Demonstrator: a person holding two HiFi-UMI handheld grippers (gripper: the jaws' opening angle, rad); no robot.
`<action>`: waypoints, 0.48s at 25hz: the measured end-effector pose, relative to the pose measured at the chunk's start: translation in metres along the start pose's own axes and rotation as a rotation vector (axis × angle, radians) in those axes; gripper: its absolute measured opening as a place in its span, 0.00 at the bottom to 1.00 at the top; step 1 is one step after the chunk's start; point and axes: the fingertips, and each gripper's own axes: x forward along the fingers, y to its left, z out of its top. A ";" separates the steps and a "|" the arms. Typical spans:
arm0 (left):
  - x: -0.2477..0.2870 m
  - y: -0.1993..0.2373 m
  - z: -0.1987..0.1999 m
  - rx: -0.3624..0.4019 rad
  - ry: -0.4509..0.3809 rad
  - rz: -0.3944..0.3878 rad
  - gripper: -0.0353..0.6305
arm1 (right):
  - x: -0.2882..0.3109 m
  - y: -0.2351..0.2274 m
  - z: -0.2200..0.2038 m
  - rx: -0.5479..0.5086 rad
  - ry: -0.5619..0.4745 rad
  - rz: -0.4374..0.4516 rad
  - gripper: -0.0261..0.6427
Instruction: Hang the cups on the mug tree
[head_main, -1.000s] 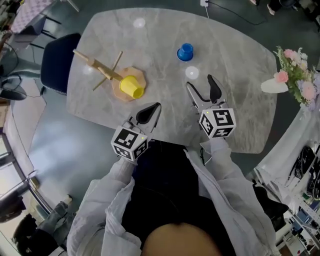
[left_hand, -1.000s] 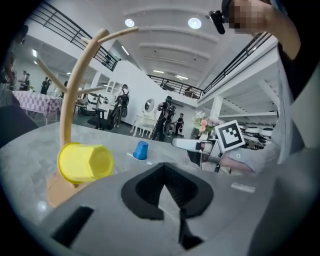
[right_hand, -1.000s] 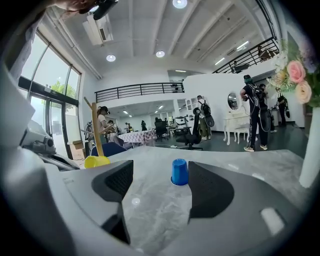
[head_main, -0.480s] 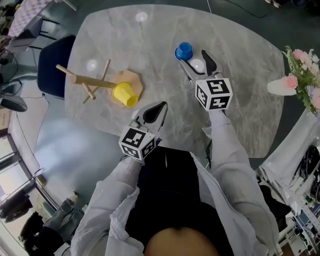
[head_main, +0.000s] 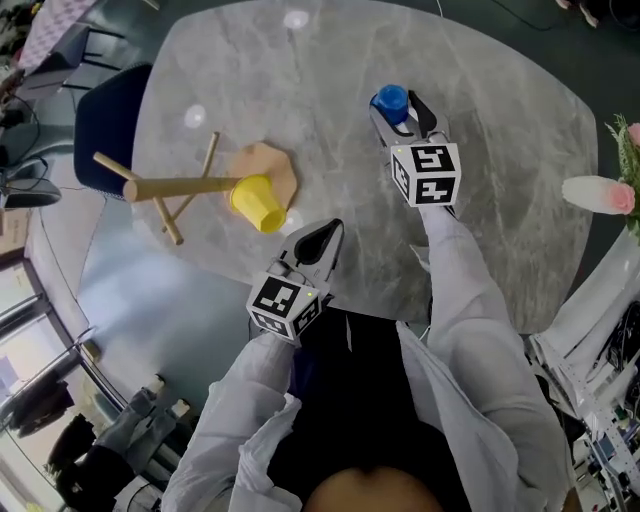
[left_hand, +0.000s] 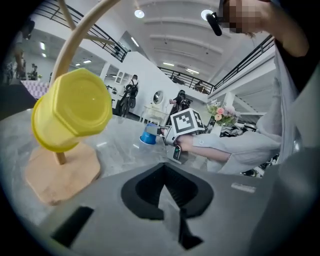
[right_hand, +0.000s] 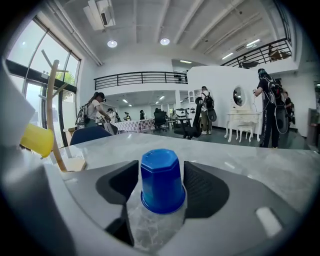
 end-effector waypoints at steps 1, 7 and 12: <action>-0.001 0.000 0.000 -0.005 -0.003 0.002 0.05 | 0.002 -0.002 0.001 -0.002 -0.004 -0.013 0.41; -0.009 -0.002 -0.004 -0.016 -0.006 0.003 0.05 | 0.002 0.002 0.005 -0.005 -0.015 -0.019 0.41; -0.016 -0.008 0.005 -0.001 -0.018 -0.011 0.05 | -0.013 0.006 0.019 -0.004 -0.036 -0.014 0.40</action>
